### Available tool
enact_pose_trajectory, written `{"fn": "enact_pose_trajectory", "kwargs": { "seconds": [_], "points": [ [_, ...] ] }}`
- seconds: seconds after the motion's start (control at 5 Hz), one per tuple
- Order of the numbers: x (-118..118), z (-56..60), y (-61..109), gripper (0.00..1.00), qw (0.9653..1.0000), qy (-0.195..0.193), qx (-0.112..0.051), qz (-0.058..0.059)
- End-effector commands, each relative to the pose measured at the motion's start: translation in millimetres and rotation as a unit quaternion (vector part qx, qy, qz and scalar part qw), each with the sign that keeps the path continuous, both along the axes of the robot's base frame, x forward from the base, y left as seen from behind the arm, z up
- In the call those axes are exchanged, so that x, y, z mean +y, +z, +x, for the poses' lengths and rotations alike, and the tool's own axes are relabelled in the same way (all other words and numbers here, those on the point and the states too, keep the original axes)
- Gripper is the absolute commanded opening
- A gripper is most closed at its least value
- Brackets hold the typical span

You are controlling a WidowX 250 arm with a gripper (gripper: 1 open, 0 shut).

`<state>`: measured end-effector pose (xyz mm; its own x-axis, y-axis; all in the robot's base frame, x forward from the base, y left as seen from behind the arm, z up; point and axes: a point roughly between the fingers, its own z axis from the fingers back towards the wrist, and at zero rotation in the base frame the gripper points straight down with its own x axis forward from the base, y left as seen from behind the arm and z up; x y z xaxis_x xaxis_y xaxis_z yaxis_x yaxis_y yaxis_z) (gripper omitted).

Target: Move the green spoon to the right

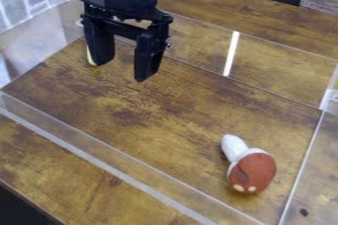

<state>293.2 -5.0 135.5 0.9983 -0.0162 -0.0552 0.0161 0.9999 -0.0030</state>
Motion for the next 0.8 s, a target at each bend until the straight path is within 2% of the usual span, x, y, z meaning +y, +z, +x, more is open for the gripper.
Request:
{"fn": "enact_pose_trajectory", "kwargs": {
  "seconds": [0.0,0.2,0.4,0.6],
  "points": [
    [11.3,1.7,-8.4,1.0,0.9999,-0.013,0.0,-0.003],
    [19.8,10.4,-11.3,1.0,0.9999,-0.015,-0.002,-0.006],
    [26.1,23.4,-2.9,1.0,0.9999,-0.008,-0.013,-0.001],
    [13.6,27.6,3.6,1.0,0.9993,-0.032,-0.017,-0.006]
  ]
}}
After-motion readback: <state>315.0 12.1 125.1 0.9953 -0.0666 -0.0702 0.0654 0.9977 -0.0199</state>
